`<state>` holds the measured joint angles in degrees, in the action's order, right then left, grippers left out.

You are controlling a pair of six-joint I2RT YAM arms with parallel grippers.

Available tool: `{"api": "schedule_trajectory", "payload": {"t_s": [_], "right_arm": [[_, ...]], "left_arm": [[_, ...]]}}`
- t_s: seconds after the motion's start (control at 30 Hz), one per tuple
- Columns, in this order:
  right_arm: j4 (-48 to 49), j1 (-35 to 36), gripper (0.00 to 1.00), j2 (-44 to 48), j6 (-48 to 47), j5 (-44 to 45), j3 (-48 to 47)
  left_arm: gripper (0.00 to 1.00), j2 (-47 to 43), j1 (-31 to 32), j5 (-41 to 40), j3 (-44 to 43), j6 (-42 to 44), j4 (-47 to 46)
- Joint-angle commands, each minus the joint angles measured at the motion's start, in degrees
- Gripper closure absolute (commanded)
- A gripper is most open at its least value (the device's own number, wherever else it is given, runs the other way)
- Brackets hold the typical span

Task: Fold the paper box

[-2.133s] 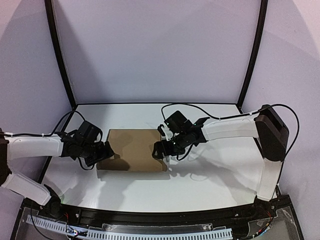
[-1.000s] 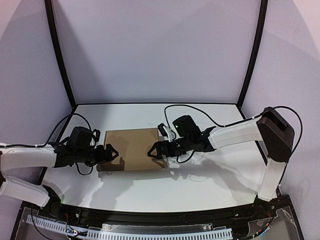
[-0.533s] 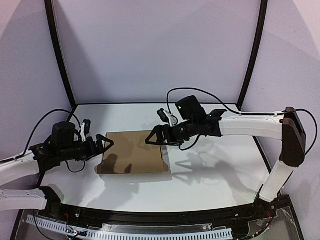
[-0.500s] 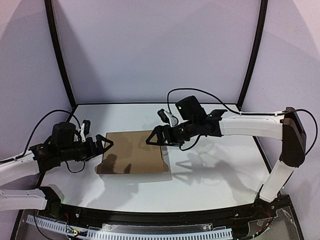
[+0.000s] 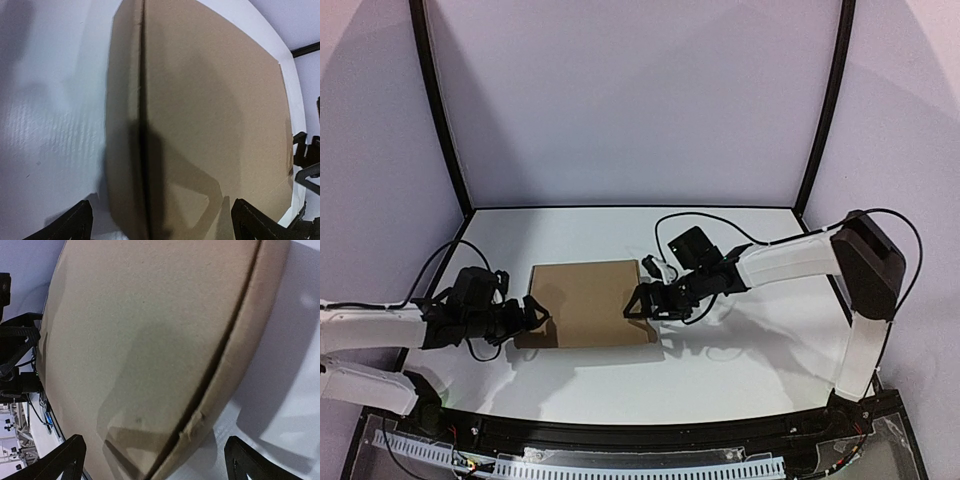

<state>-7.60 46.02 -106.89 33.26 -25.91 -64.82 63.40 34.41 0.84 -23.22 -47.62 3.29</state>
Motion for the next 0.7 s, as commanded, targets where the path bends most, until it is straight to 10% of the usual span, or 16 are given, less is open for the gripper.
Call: {"api": "schedule_trajectory", "payload": {"t_s": [0.0,0.67], "right_arm": [[7.4,0.2,0.02,-2.3,-0.8,-4.9,-0.1],[-10.2,0.4,0.02,10.7,4.2,-19.0,-8.6]], "left_arm": [[0.01,3.0,0.2,3.1,0.0,-0.2,-10.4],[0.01,-16.2,0.3,14.3,-3.7,-5.5,-4.2]]}}
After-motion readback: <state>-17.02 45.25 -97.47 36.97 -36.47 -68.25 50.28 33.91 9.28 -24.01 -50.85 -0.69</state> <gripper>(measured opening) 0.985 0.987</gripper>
